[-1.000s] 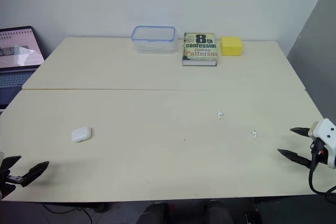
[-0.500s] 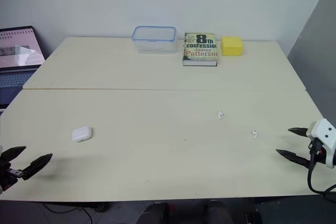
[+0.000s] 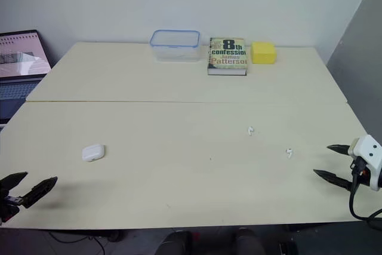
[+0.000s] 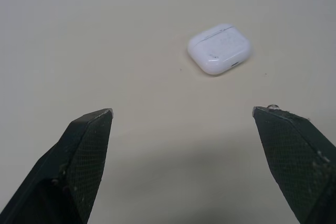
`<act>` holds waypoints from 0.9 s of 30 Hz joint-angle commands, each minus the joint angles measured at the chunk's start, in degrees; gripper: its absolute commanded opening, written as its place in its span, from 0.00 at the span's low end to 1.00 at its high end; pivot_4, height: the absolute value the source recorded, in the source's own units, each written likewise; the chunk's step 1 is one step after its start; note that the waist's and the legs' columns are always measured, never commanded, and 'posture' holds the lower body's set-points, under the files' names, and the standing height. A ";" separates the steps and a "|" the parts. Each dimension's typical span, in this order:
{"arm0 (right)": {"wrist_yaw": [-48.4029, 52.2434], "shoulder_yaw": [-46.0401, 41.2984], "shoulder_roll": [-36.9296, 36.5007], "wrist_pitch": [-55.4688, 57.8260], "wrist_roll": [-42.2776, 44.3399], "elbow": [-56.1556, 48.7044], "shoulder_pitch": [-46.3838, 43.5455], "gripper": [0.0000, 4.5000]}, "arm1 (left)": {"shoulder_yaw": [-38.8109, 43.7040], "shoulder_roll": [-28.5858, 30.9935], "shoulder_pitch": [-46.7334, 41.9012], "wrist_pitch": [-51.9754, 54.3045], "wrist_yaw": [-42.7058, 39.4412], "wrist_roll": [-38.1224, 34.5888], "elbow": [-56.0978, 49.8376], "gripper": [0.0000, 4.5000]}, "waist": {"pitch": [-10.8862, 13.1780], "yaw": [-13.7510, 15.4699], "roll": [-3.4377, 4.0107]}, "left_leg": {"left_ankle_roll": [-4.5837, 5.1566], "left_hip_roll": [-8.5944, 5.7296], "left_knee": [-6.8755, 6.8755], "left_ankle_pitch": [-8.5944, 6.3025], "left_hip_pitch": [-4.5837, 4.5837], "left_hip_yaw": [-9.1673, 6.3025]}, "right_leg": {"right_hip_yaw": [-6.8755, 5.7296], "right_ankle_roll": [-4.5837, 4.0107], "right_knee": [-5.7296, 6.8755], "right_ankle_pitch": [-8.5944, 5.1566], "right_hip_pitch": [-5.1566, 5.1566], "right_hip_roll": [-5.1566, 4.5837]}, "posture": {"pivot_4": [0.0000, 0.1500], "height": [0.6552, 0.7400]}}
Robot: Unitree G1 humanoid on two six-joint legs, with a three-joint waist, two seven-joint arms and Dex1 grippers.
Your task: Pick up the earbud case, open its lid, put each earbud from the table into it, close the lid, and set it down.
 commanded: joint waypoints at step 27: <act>-0.42 18.86 5.95 22.24 13.74 -19.03 -35.57 0.99 | -17.73 -20.84 -18.91 6.28 31.25 5.37 -4.33 1.00 | -0.08 1.39 0.02 | 0.01 -0.15 0.26 0.02 -0.01 -0.16 | 0.00 0.24 0.17 0.25 0.09 0.45 | 1.00 1.00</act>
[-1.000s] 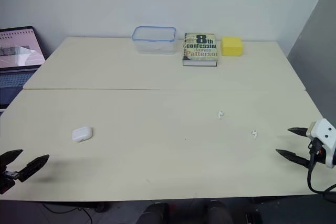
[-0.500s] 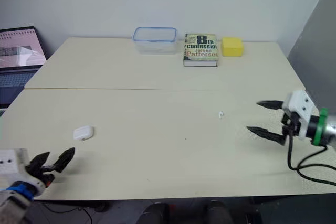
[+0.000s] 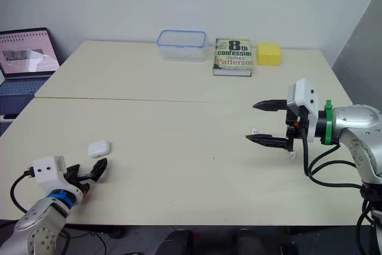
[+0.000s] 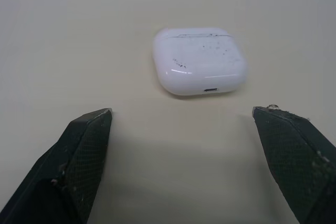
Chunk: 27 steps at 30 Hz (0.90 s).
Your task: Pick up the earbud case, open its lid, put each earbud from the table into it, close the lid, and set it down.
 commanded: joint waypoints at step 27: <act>0.22 0.22 0.86 0.34 -0.03 -3.59 -2.01 1.00 | -5.62 2.90 -13.51 7.31 2.93 5.77 11.83 0.62 | -0.14 0.81 0.25 | 0.06 0.01 0.12 0.06 0.05 0.01 | 0.00 0.05 0.02 0.19 0.07 0.06 | 1.00 1.00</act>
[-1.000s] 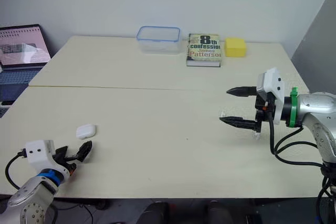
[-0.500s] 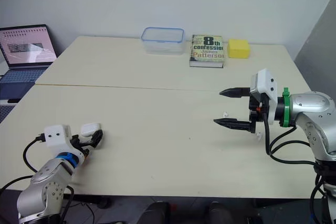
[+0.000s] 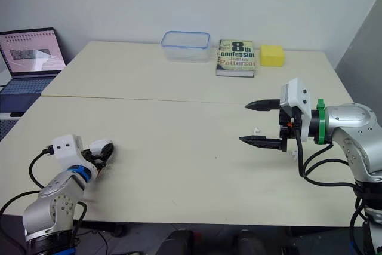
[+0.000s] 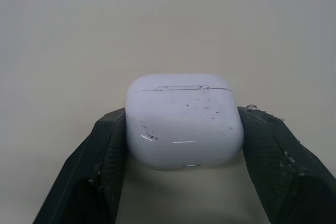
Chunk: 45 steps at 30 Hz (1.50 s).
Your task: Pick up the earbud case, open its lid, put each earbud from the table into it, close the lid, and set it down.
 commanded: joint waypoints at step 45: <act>-50.46 -1.93 26.00 48.95 39.53 -6.72 3.48 0.96 | -36.26 3.41 -7.44 -55.18 -52.16 7.22 -1.85 0.62 | 0.04 -1.06 0.02 | 0.03 1.00 -0.06 -0.02 -0.16 0.15 | 0.15 -0.41 -0.16 0.25 -0.29 1.17 | 1.00 1.00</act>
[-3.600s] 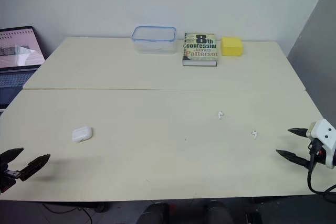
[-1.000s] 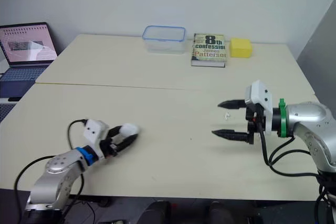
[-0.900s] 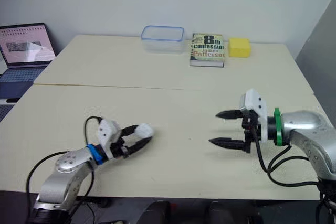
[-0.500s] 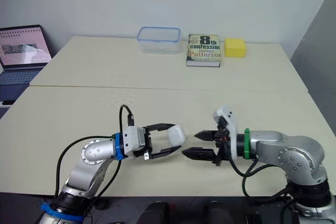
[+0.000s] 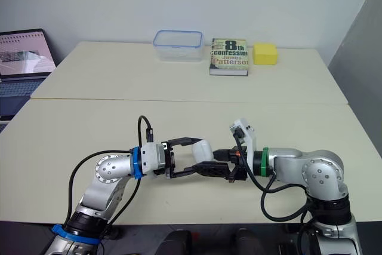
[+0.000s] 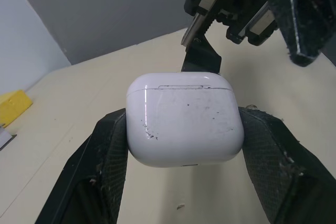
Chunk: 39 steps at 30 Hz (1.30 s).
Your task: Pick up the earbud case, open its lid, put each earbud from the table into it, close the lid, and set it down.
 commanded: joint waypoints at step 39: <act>30.25 28.61 -27.67 -28.04 -38.88 -5.21 -12.68 0.17 | -1.42 13.93 -6.28 50.58 -3.23 -14.81 -14.45 1.00 | 0.17 -0.31 0.17 | 0.00 0.02 -0.11 0.00 -0.37 -0.05 | -0.06 -0.12 -0.13 -0.09 -0.44 0.05 | 1.00 1.00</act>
